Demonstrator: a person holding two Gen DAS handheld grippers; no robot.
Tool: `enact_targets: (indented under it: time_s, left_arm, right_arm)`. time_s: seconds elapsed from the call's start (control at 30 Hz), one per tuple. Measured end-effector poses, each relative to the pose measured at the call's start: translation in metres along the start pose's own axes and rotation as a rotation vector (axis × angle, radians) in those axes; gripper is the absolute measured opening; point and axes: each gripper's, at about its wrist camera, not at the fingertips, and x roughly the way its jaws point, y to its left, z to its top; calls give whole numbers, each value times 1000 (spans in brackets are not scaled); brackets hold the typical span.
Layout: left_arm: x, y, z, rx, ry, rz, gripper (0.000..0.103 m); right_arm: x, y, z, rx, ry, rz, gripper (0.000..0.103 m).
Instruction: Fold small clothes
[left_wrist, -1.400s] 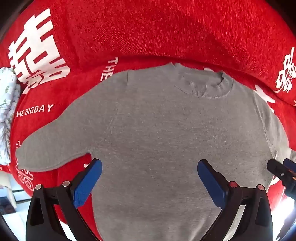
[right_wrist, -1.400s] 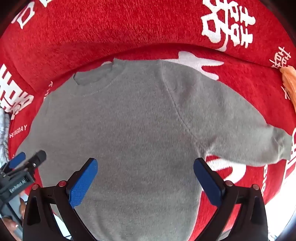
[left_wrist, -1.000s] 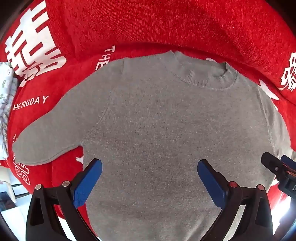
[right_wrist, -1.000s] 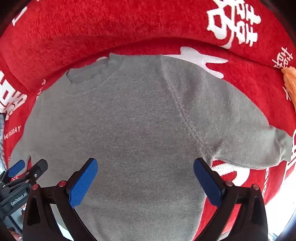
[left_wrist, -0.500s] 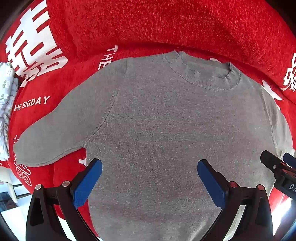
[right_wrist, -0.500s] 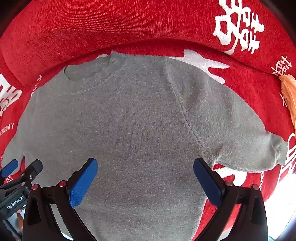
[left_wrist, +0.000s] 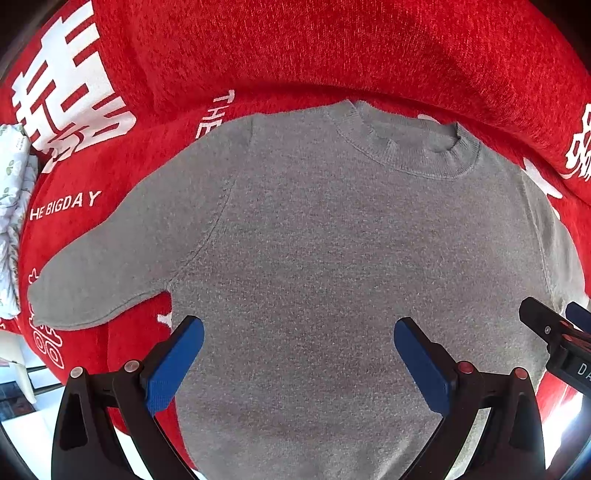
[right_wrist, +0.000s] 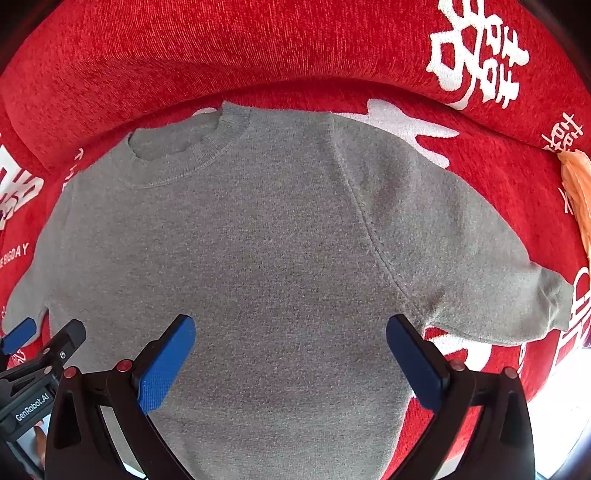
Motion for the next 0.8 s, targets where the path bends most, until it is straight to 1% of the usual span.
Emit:
enact_targets:
  time_s: [0.8]
  left_arm:
    - [-5, -5, 0, -4, -8, -1, 103]
  right_arm:
    - [-4, 4, -2, -8, -2, -7, 103]
